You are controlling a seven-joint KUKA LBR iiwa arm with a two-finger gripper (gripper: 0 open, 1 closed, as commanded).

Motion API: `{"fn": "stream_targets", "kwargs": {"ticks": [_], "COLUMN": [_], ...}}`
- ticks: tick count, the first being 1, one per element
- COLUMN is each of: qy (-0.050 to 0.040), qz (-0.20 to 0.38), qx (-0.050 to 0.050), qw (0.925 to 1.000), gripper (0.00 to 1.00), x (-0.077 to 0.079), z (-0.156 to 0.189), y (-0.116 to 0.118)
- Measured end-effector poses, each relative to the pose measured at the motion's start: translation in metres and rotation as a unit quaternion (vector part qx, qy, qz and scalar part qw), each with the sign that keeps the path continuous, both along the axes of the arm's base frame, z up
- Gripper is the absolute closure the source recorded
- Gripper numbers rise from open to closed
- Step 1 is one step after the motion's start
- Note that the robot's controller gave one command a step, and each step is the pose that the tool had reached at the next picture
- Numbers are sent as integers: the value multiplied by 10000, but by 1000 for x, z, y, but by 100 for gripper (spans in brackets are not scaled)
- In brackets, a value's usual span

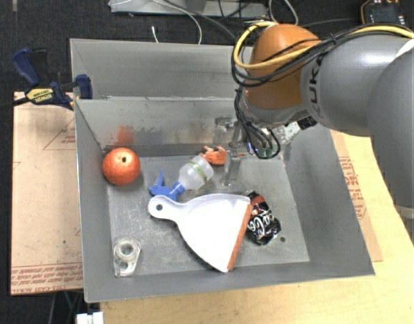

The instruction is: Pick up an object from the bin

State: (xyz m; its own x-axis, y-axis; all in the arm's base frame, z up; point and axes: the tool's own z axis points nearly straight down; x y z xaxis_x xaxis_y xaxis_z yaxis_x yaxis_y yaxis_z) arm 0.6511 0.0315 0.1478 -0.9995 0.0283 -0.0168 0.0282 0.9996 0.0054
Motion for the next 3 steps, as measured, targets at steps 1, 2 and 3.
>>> {"fn": "stream_targets", "kwargs": {"ticks": [1,2,3], "qy": [9,-20,-41], "qz": [-1661,-342,-264], "qx": [23,16,10], "qw": [9861,9994,9996], "gripper": [0,0,0], "x": [-68,-25,-38], "z": [34,5,1], "y": [10,9,13]}}
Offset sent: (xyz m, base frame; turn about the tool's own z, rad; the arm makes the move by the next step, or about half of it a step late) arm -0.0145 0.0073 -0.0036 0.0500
